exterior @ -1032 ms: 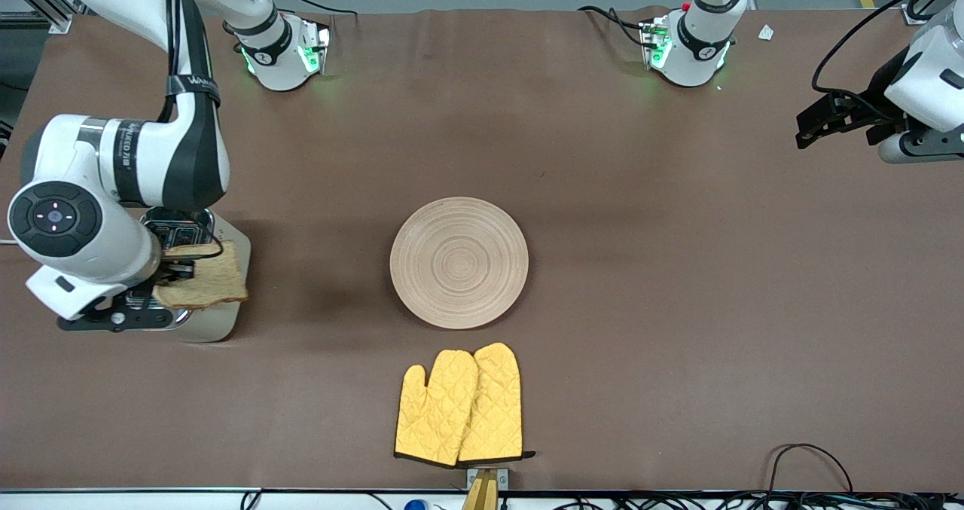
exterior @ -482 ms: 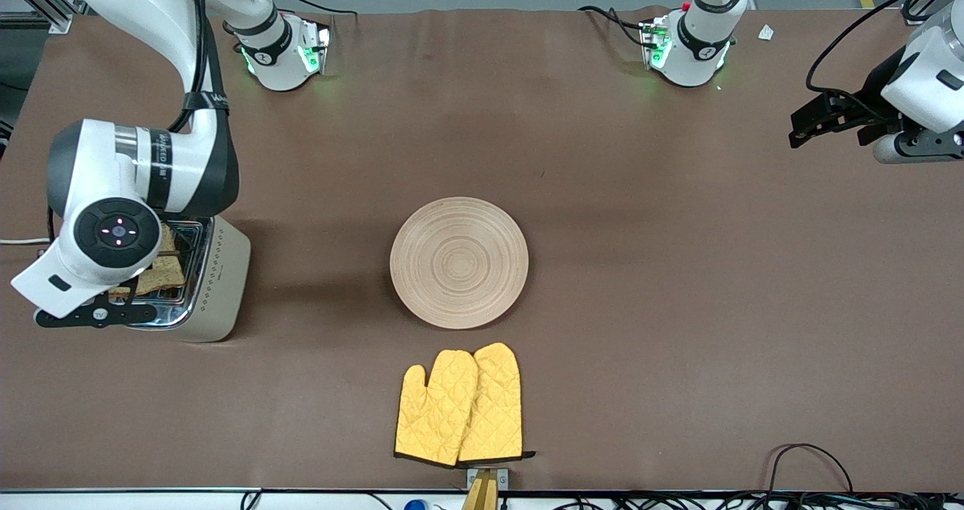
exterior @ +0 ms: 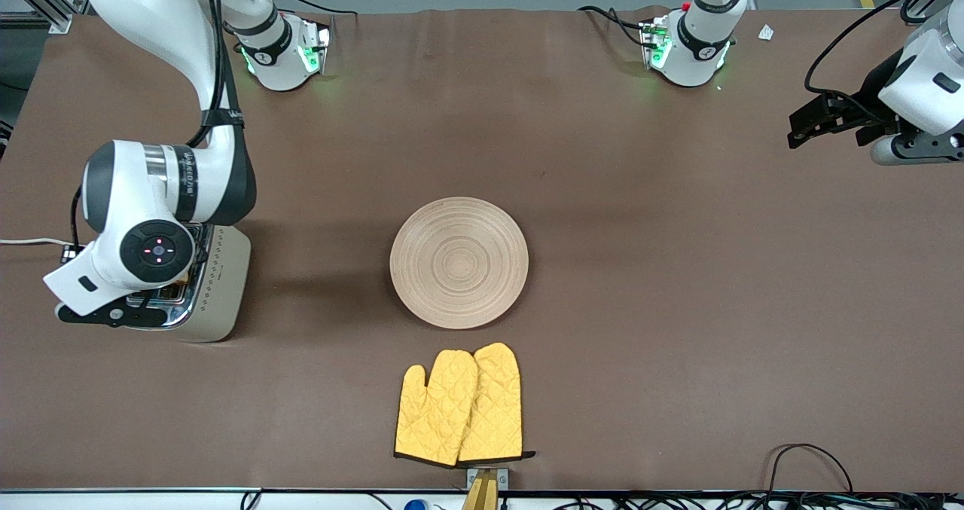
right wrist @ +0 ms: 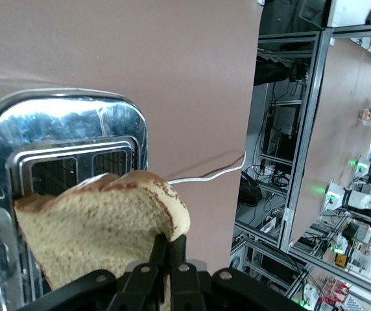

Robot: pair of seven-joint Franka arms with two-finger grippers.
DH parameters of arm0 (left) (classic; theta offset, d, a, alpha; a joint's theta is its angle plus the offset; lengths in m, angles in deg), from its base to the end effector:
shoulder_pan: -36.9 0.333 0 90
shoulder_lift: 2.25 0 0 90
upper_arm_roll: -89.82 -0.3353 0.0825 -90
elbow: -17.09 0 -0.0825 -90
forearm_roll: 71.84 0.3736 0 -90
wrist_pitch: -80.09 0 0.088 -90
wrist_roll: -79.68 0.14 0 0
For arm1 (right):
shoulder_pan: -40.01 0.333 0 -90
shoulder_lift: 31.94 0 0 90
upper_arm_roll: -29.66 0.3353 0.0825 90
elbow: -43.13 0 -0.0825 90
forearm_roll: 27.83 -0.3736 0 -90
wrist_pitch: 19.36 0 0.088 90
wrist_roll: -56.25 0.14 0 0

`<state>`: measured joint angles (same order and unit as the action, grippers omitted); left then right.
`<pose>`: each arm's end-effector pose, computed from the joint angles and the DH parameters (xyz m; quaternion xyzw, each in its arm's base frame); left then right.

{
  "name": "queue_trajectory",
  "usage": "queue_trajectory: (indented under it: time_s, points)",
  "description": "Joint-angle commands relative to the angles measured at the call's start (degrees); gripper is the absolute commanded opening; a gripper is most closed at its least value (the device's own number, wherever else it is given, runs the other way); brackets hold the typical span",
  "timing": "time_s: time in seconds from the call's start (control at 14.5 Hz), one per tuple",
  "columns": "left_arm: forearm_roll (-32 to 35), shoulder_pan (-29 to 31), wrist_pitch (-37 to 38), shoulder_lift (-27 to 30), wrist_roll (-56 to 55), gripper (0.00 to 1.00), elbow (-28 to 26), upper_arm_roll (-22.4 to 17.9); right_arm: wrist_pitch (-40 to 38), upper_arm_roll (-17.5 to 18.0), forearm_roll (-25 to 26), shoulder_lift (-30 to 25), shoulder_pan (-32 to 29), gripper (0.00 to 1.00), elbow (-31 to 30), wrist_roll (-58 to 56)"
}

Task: Move plate and put bread in toaster
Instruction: 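Lower the bread into the toaster slot and open the right gripper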

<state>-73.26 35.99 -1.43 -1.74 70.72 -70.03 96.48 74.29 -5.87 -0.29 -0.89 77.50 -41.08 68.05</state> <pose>0.5177 -0.0729 0.6262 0.9989 0.0109 -0.0457 0.0053 0.6505 0.0296 0.4159 0.9148 -0.0185 -0.0866 0.3940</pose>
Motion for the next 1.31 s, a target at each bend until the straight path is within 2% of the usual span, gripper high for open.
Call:
queue_trajectory:
  time_s: [0.0,0.41,0.62,0.83,1.24]
  points:
    - [-0.9,0.0,0.1,0.4,0.3,1.00,-0.2,-0.2,1.3,0.2,1.5,1.0,2.4,0.00,-1.2,5.6]
    - [-0.9,0.0,0.1,0.4,0.3,1.00,-0.2,-0.2,0.8,0.1,5.9,1.1,2.3,0.01,-1.5,6.0]
    - [-0.9,-0.2,0.1,0.3,0.3,1.00,-0.2,-0.2,-0.4,-0.3,6.6,0.2,2.3,0.01,-1.5,4.3]
    - [-0.9,-0.3,0.1,0.0,0.3,1.00,-0.2,-0.2,-1.5,-0.3,9.9,-1.4,2.4,0.02,-1.5,3.9]
    - [-0.9,-0.3,0.1,-0.2,0.3,1.00,-0.2,-0.2,-3.6,0.0,9.7,-1.7,2.8,0.02,-2.1,5.0]
